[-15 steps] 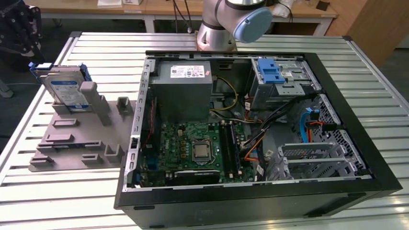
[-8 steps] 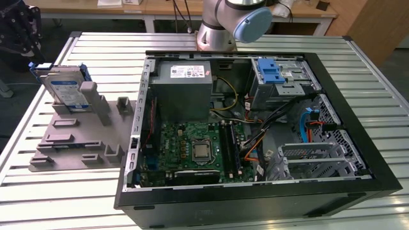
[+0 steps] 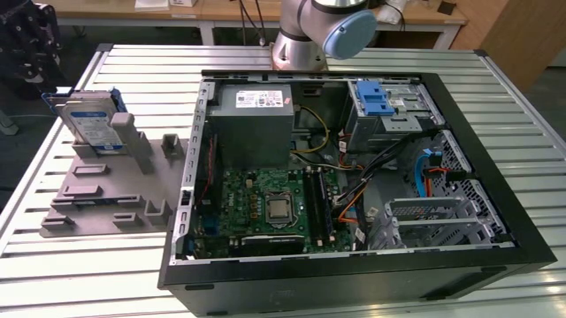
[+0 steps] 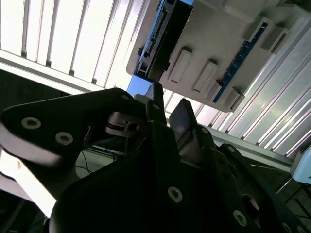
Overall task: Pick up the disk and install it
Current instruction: 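Pick up the disk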
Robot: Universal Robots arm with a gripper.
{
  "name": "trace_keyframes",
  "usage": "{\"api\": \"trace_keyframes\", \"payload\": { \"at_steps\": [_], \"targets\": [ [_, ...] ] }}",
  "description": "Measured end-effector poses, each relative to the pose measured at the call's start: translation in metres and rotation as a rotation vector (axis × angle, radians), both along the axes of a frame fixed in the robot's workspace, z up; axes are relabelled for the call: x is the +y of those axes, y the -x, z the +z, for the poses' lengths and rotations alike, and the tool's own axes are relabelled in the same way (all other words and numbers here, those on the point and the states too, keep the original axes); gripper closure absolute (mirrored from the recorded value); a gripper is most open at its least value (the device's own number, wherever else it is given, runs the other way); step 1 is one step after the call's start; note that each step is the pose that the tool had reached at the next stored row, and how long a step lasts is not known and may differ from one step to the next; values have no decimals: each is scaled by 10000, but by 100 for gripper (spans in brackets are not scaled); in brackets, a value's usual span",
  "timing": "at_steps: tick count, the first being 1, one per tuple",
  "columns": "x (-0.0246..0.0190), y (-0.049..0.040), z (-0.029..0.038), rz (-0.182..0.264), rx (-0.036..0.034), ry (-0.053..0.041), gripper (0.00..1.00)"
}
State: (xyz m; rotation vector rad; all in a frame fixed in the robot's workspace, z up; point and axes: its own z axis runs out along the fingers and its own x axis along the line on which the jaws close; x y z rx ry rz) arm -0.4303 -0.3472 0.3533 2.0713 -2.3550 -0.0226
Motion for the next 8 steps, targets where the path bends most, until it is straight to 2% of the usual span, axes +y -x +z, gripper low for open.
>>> {"api": "trace_keyframes", "payload": {
  "at_steps": [1, 2, 3, 6, 7, 8],
  "targets": [
    [0, 0, -1, 13, 0, 0, 65],
    [0, 0, -2, 41, 0, 1, 65],
    [0, 0, -4, 84, 0, 0, 59],
    [0, 0, -7, 212, 0, 0, 53],
    [1, 0, -8, 255, 0, 1, 47],
    [2, 1, -10, 310, 0, 0, 47]
  ]
}}
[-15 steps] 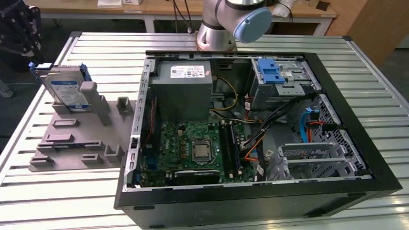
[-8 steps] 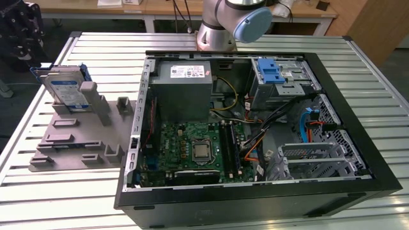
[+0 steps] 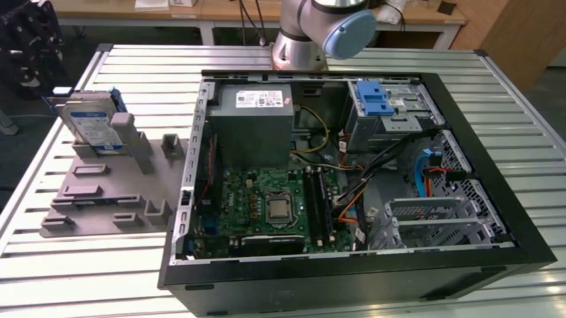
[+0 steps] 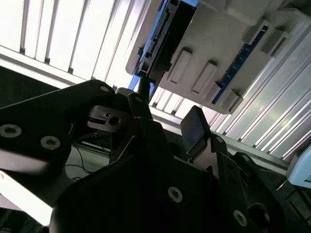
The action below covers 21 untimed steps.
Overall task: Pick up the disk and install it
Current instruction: 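Pick up the disk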
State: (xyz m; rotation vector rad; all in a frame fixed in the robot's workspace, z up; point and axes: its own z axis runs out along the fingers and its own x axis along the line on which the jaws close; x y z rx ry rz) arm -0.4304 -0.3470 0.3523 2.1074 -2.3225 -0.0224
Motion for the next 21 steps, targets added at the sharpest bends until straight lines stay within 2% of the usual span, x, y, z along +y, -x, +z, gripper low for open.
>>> {"api": "trace_keyframes", "payload": {
  "at_steps": [5, 21],
  "targets": [
    [1, 8, -11, 527, 0, 0, 47],
    [7, 34, -36, 554, -1, 0, 47]
  ]
}}
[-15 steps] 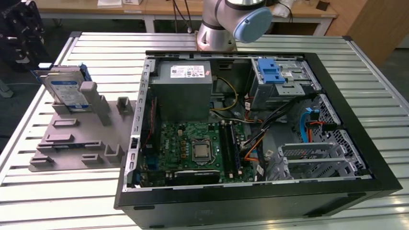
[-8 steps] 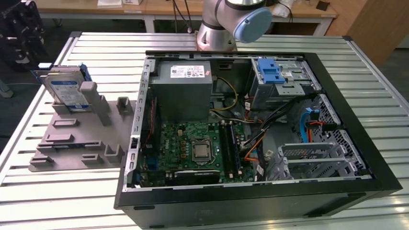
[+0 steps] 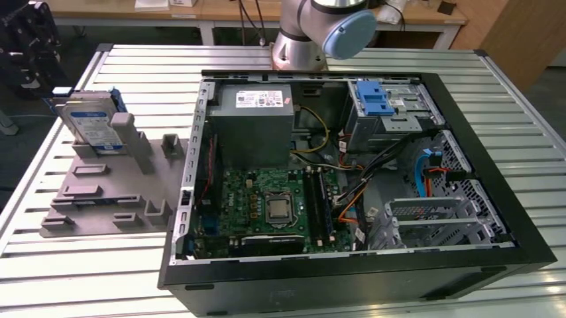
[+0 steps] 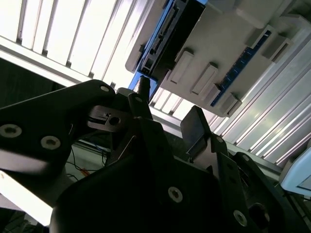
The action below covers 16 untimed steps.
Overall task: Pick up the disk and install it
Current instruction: 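Pick up the disk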
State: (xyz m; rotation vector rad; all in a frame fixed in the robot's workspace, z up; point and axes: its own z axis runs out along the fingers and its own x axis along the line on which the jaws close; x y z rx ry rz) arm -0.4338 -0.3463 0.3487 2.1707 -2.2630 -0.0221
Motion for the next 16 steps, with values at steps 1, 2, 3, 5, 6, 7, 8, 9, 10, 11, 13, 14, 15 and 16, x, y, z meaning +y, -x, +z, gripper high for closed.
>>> {"api": "trace_keyframes", "payload": {
  "at_steps": [1, 2, 3, 5, 6, 7, 8, 9, 10, 11, 13, 14, 15, 16],
  "targets": [
    [0, 1, -6, -1, 0, 0, 47],
    [0, 2, -12, 0, 0, 0, 47],
    [0, 3, -20, 1, 1, 0, 47],
    [0, 6, -34, 9, 1, 0, 47],
    [0, 7, -42, 18, 0, 1, 47],
    [1, 8, -48, 32, 1, 1, 47],
    [4, 9, -50, 35, 2, 1, 47],
    [11, 10, -53, 35, 2, 1, 47],
    [20, 10, -55, 36, 0, 0, 47],
    [30, 11, -56, 37, 2, 1, 47],
    [46, 15, -63, 36, -1, -1, 47],
    [50, 17, -66, 37, -1, 0, 47],
    [53, 18, -70, 37, 0, 0, 47],
    [57, 19, -73, 36, 1, 1, 47]
  ]
}}
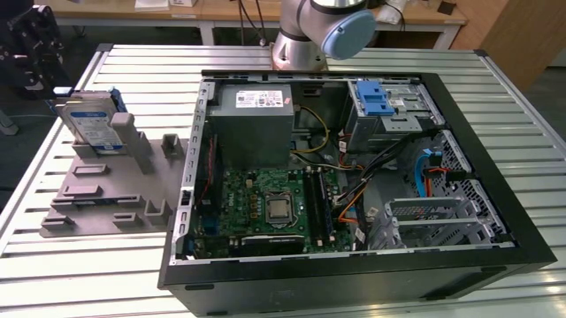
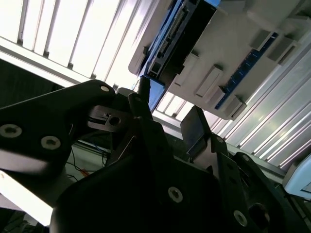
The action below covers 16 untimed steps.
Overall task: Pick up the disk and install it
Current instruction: 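Pick up the disk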
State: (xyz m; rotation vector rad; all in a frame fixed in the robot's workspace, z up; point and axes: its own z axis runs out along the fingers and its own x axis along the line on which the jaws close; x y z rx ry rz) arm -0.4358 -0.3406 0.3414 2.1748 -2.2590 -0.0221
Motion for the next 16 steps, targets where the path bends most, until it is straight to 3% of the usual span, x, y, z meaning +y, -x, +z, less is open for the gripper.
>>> {"api": "trace_keyframes", "payload": {
  "at_steps": [5, 6, 16],
  "targets": [
    [19, 9, -12, 0, 1, 0, 40],
    [23, 12, -14, 0, 2, 0, 34],
    [66, 42, -61, 0, 1, 0, 34]
  ]
}}
